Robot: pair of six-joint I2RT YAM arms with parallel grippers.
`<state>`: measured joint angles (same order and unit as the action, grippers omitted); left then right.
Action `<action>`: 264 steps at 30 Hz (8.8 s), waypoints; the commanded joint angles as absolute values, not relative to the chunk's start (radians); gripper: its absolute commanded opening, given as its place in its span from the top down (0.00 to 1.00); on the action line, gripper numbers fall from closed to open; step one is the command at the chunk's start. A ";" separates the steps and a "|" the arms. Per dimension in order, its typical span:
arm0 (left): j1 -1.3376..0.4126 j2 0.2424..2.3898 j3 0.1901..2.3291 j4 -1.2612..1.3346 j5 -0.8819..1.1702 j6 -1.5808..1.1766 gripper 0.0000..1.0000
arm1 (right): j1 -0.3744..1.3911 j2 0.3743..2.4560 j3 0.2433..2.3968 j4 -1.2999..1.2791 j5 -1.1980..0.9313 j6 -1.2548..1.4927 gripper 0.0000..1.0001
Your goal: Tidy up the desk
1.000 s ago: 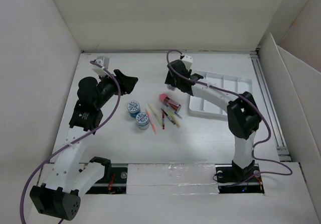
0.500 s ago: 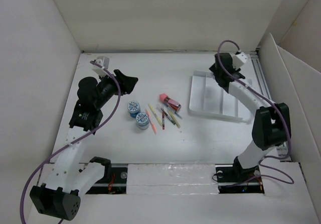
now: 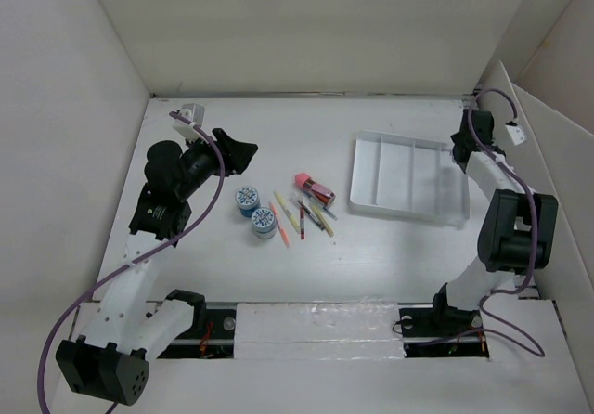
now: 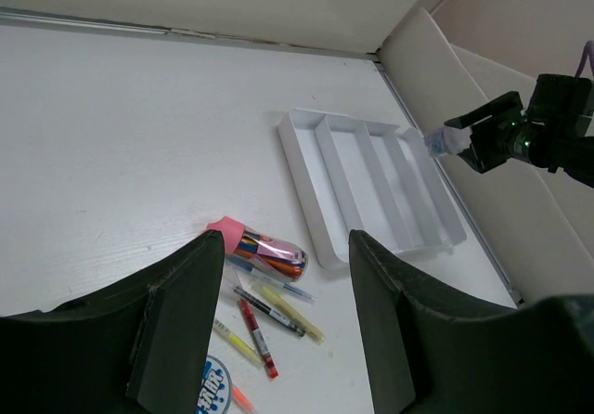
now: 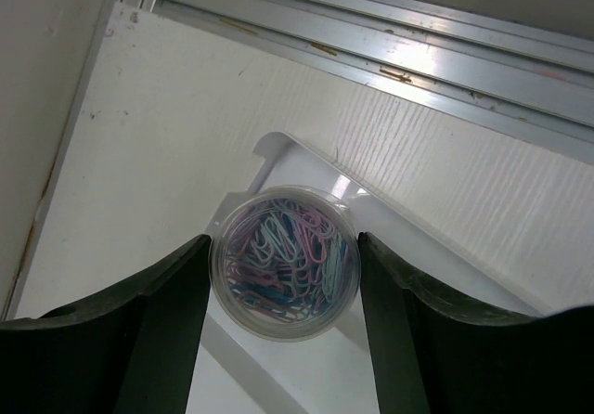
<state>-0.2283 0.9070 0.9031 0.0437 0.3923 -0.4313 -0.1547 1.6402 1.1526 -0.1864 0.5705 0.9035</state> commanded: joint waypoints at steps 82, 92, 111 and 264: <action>-0.230 0.830 0.945 -0.048 0.022 -0.520 0.26 | 1.144 1.849 1.447 -0.141 0.482 0.511 0.50; -0.230 0.821 0.942 -0.054 0.038 -0.520 0.26 | 0.703 1.425 1.127 0.045 0.428 0.753 0.50; -0.230 0.833 0.937 -0.035 0.083 -0.518 0.26 | 0.042 1.698 1.221 -0.176 0.620 0.893 0.49; -0.264 0.824 0.953 -0.035 0.081 -0.509 0.24 | 0.719 1.836 1.325 -0.285 0.259 0.535 0.26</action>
